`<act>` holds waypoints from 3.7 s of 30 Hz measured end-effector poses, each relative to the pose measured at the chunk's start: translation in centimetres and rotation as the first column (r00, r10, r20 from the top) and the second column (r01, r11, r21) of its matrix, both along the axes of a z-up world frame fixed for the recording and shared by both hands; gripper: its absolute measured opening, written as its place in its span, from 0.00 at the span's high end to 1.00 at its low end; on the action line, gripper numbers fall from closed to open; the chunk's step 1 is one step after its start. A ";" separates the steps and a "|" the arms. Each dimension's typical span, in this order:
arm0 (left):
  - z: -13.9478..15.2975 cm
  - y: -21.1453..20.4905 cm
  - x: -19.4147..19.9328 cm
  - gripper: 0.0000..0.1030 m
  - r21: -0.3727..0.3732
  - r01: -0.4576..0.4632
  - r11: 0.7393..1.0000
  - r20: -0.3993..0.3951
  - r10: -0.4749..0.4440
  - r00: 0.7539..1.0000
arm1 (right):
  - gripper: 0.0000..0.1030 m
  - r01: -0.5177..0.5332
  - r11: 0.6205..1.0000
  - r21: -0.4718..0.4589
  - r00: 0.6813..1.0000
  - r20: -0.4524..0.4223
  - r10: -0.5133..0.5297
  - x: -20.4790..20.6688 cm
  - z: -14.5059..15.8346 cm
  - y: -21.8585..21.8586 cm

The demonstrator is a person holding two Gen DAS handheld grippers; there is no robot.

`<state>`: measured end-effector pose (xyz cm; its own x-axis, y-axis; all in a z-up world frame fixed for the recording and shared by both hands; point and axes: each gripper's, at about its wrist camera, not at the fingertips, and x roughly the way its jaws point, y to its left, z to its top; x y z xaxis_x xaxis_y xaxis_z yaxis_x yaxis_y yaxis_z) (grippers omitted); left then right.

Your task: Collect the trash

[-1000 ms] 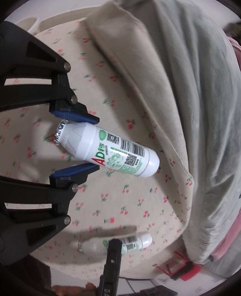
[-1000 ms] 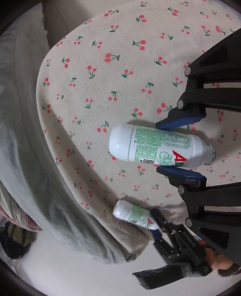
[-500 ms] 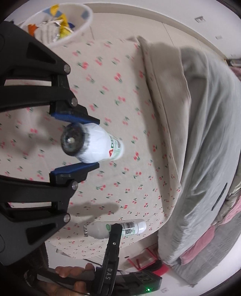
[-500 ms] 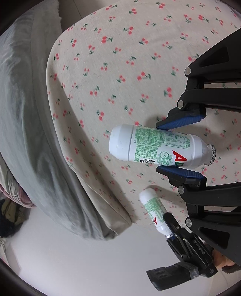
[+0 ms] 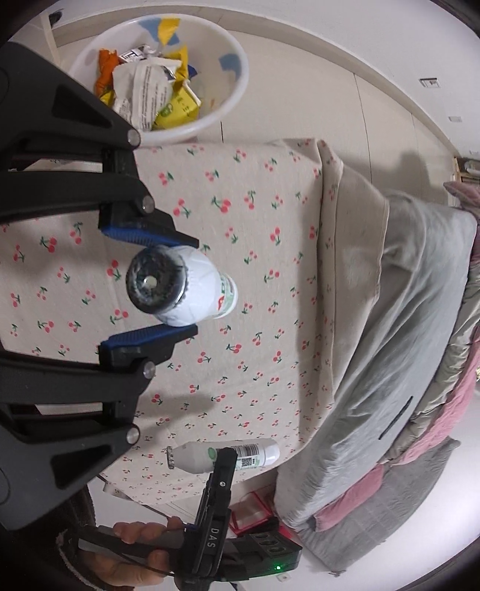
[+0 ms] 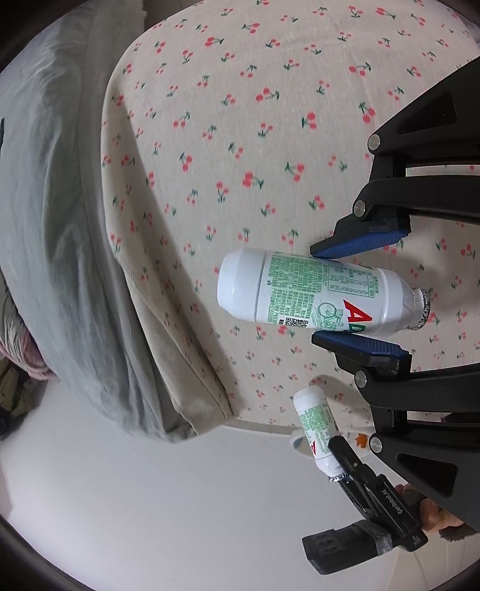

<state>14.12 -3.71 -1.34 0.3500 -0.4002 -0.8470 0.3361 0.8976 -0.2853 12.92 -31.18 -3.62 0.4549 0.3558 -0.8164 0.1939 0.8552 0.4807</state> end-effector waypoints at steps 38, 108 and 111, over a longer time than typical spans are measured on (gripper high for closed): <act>-3.5 19.6 0.8 0.60 -0.015 -0.385 0.923 0.023 0.385 0.923 | 0.60 -0.321 0.945 -0.055 0.947 -0.002 0.321 3.0 -0.7 20.8; 0.6 12.6 -15.1 0.01 0.176 -0.407 0.896 0.220 0.368 0.904 | 0.00 0.043 0.867 -0.497 0.948 0.293 0.121 -14.9 2.5 18.1; 0.5 11.5 -15.3 0.01 0.193 -0.402 0.895 0.247 0.352 0.903 | 0.00 0.053 0.852 -0.521 0.949 0.293 0.121 -15.0 1.9 18.1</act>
